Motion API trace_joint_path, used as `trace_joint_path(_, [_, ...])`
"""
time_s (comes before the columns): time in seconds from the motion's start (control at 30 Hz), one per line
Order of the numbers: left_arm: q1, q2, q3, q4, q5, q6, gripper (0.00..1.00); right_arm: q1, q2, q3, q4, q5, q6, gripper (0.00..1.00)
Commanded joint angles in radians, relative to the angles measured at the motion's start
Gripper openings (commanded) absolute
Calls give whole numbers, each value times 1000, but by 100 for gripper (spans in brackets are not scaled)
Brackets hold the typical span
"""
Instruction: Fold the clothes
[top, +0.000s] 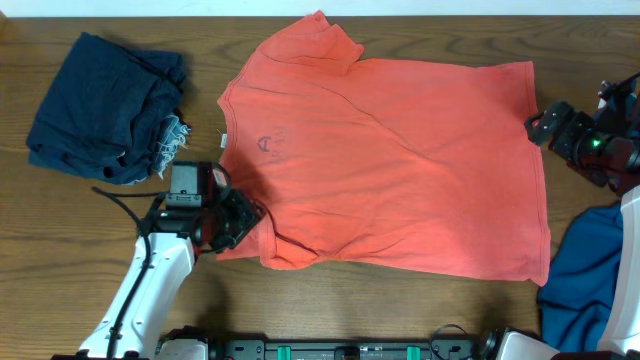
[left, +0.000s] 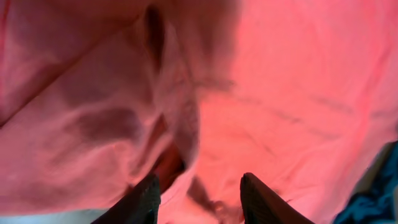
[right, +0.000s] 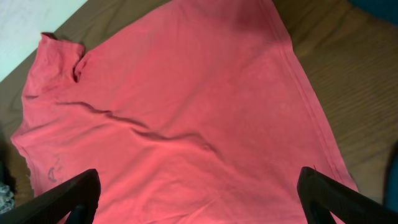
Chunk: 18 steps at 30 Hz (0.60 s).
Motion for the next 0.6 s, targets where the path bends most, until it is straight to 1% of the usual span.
trace_joint_path(0.0, [-6,0,12,-96,-70,101,43,-10,-1,1,-10,4,-13,99])
trace_joint_path(0.1, [-6,2,10,-222,-117,152,43,-10,-1,1,-17,4,-13,99])
trace_joint_path(0.17, [-6,4,2,-258,-120,190,43,-10,-1,1,-17,4,-13,99])
trace_joint_path(0.23, [-7,4,-14,-249,-120,219,43,-10,-1,1,-16,3,-12,99])
trace_joint_path(0.33, [-7,6,-43,-185,-121,257,43,-10,-1,1,-16,3,-12,99])
trace_joint_path(0.43, [-13,9,-51,-154,-119,264,43,-10,-1,1,-17,3,-12,99])
trace_joint_path(0.57, [-73,20,-52,-147,-117,291,42,-10,-1,1,-17,3,-12,99])
